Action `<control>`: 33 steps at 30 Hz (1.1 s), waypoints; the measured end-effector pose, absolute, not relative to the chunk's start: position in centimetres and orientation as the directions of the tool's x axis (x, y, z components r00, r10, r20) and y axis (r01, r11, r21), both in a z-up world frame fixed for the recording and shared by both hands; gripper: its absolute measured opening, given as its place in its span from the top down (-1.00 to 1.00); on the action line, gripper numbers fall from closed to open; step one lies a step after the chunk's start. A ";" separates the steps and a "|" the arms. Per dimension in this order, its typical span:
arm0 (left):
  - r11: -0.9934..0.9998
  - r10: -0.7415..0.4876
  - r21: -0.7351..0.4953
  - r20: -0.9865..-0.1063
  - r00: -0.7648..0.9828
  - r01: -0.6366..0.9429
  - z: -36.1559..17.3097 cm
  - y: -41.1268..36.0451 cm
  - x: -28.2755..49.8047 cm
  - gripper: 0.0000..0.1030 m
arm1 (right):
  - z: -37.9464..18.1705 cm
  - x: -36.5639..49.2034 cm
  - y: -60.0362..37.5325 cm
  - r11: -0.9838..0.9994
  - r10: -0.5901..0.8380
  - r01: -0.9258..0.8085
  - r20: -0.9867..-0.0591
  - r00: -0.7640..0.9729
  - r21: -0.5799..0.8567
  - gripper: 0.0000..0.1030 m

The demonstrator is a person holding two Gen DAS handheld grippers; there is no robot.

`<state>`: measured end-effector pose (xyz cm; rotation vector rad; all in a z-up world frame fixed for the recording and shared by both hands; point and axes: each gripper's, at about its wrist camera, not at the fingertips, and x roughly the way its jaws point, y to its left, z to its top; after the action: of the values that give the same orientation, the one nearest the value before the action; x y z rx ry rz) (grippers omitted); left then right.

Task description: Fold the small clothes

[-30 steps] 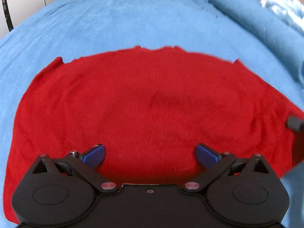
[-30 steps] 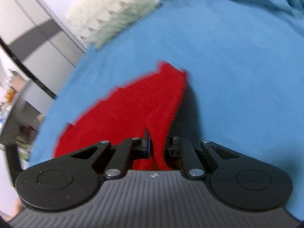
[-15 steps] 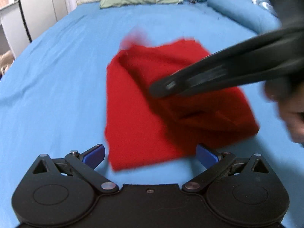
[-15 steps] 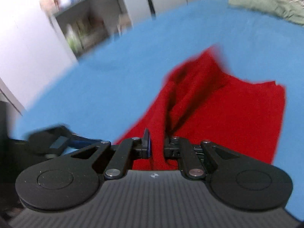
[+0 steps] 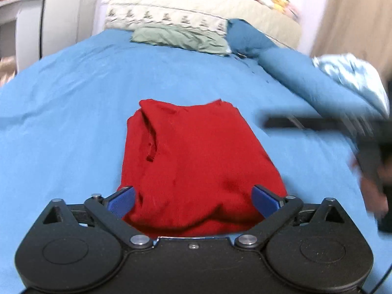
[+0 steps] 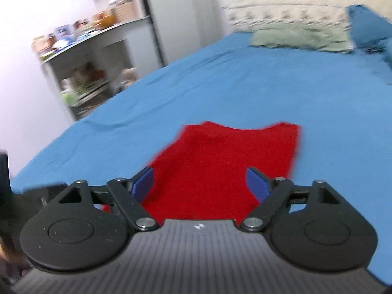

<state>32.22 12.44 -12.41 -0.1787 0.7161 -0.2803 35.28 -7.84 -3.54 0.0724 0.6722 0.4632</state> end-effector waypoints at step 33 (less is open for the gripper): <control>0.986 -0.112 -0.166 -0.725 0.679 -0.015 -14.1 15.5 32.7 -0.26 | -15.1 28.0 -9.9 0.998 0.054 -0.022 -0.602 0.797 0.060 -0.78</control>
<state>32.66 15.54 -14.11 -0.1639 0.8229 -0.0545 28.04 -9.90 -15.10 0.0510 0.6472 0.0404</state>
